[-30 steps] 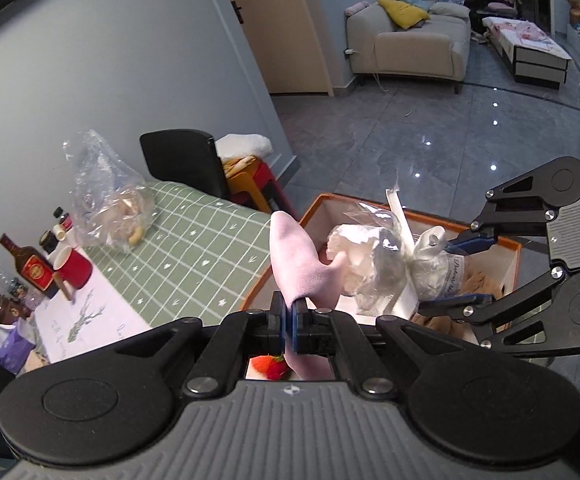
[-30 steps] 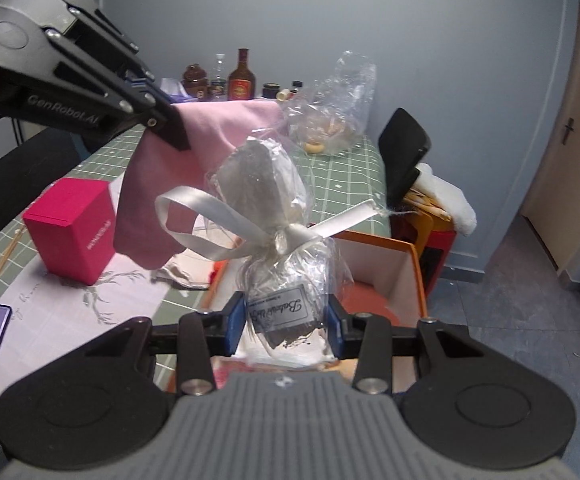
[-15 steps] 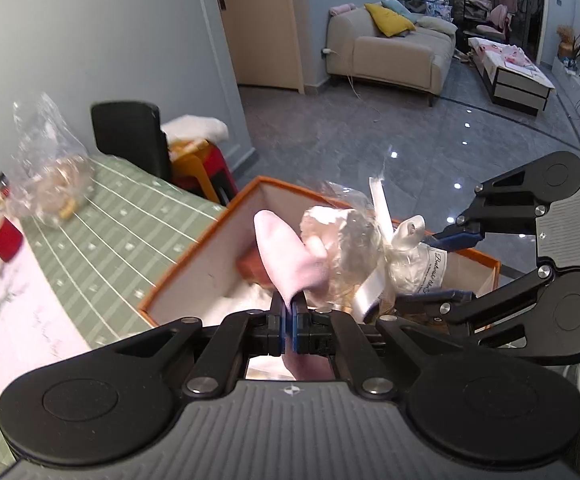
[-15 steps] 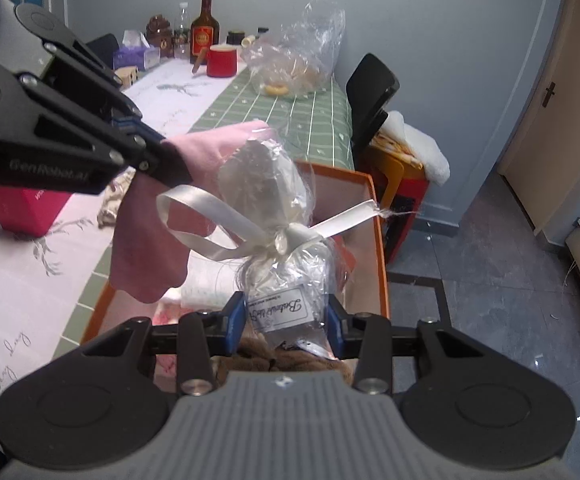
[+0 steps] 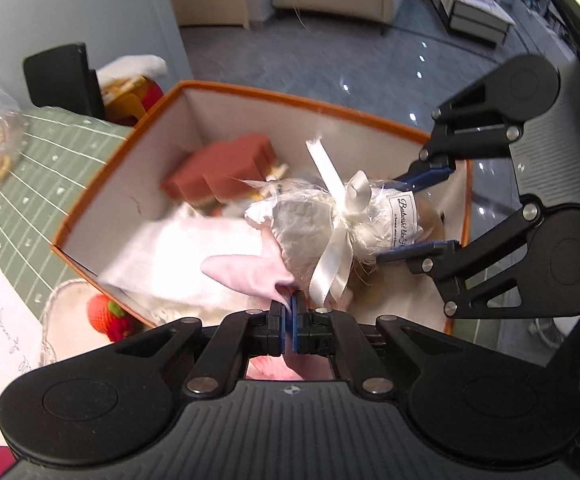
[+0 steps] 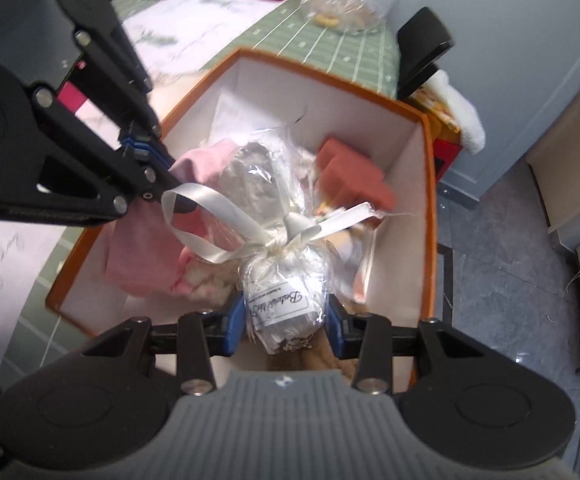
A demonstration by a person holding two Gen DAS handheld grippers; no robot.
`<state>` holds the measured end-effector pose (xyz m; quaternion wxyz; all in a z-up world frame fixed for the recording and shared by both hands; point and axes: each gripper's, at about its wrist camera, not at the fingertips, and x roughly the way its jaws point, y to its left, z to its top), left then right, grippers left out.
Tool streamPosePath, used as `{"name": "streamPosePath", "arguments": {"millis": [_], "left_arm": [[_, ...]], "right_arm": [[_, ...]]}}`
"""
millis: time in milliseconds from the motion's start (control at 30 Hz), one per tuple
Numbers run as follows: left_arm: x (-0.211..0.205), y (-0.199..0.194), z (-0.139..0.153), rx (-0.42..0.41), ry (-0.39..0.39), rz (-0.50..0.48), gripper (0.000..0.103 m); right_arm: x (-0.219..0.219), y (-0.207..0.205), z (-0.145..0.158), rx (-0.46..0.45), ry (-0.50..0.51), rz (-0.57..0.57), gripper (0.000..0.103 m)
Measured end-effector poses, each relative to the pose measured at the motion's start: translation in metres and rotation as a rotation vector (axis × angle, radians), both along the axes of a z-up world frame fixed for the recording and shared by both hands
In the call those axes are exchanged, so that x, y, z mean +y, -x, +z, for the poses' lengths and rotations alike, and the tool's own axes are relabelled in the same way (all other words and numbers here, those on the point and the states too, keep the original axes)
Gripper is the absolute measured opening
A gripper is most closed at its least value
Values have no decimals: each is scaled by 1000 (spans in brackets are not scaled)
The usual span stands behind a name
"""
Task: Organize soft objects
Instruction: 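Carry the gift bag with the right gripper while the left gripper carries the pink cloth to the box, then open both grippers to drop the gift bag and pink cloth into the box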
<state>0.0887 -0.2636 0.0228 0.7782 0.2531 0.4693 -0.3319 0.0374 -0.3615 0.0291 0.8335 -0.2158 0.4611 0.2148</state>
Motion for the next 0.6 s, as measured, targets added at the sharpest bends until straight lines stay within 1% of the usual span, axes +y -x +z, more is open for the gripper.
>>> {"name": "streamPosePath", "arguments": {"millis": [167,367,433,467,500,567,600], "left_arm": [[-1,5,-6,32,-26,-15,4],[-4,10,-12,48,-57,-29,6],[-5,12,-14,43,-72,-37,7],[-5,13,-15,39,-79,-39,9],[-5,14,-14,37,-82,-41,16],[-3,16,-11,28,-78,-48,34],[-2,18,-8,20,-76,-54,38]], "right_arm": [[1,5,3,9,10,19,42],[5,14,0,43,20,75,42],[6,18,1,42,29,93,44],[4,17,4,34,23,91,50],[2,19,7,26,15,90,54],[-3,24,15,-2,-10,84,55],[-5,24,18,-14,-27,80,55]]}}
